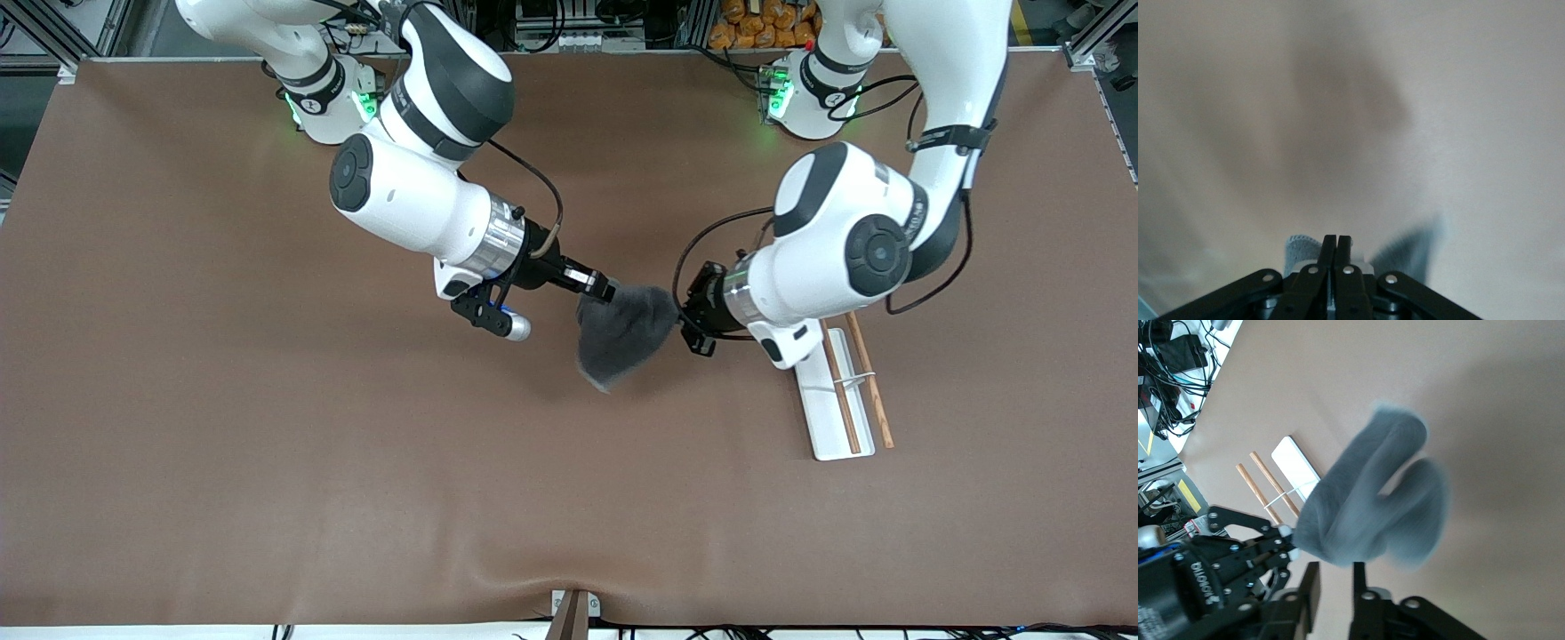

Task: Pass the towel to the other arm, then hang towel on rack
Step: 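Open the right gripper and withdraw it while the left gripper holds towel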

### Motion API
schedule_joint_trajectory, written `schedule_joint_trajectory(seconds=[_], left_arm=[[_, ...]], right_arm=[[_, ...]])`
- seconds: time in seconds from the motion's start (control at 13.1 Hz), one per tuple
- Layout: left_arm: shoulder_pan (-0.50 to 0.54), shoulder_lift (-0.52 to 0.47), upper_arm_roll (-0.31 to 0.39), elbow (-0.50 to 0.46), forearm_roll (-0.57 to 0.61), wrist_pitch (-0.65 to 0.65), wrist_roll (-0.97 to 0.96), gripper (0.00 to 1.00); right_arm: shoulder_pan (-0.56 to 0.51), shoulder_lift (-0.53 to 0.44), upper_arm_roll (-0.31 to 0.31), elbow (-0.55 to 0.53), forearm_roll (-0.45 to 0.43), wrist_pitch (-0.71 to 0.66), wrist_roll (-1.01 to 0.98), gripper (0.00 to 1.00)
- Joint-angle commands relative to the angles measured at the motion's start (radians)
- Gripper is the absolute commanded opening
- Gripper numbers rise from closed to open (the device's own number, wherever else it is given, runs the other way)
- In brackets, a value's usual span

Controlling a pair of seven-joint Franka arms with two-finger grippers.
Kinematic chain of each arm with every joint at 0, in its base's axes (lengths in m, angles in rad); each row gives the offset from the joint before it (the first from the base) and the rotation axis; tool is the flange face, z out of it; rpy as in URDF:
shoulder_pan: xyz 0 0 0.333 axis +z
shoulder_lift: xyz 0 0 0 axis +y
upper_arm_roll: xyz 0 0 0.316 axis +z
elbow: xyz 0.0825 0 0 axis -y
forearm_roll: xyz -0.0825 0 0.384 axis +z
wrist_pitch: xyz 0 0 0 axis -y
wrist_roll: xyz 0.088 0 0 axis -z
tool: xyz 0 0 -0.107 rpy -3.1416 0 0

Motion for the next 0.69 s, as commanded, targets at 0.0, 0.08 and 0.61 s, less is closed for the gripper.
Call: schedule_joint_trajectory(seconds=[0.0,0.08,0.61], left_arm=[[0.006,-0.031,-0.001,0.007,0.098,-0.046,0.09,0.0],[0.011,-0.041,-0.001,0.007,0.125,-0.054,0.128,0.0],[0.089,-0.103,-0.001,0.005,0.197,-0.137,0.609,0.0]], right_arm=[[-0.003,0.007,-0.011,0.028,0.008,-0.002,-0.033,1.0],[-0.011,0.004,-0.014,0.028,0.008,-0.002,-0.053,1.0],[-0.206,-0.048,-0.017,0.017,-0.154,-0.187,-0.254,1.0]])
